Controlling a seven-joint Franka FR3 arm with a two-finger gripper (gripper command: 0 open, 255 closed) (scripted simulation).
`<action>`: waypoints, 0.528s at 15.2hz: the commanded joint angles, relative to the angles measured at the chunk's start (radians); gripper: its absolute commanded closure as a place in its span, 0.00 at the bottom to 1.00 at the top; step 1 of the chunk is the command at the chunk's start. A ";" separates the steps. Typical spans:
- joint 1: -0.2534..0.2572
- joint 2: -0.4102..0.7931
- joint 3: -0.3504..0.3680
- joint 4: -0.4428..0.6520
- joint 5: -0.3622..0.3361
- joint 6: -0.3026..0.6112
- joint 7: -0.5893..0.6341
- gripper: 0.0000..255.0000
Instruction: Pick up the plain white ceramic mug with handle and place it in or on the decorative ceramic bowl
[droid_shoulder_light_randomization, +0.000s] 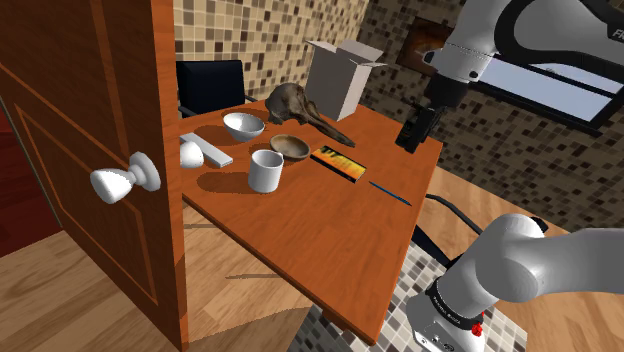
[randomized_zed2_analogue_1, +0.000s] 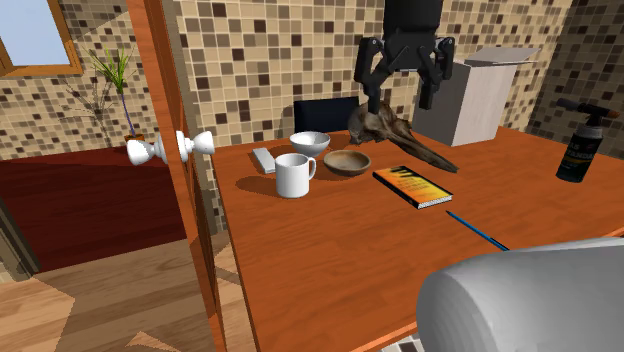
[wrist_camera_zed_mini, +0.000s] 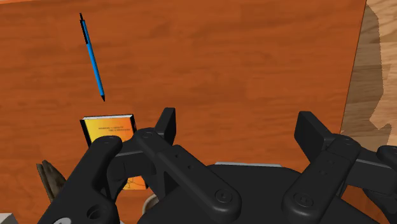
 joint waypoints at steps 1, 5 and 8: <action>0.000 0.000 0.000 0.000 0.000 0.000 0.000 0.00; 0.009 0.111 0.040 -0.001 0.023 0.121 0.035 0.00; 0.014 0.203 0.070 0.013 0.035 0.206 0.060 0.00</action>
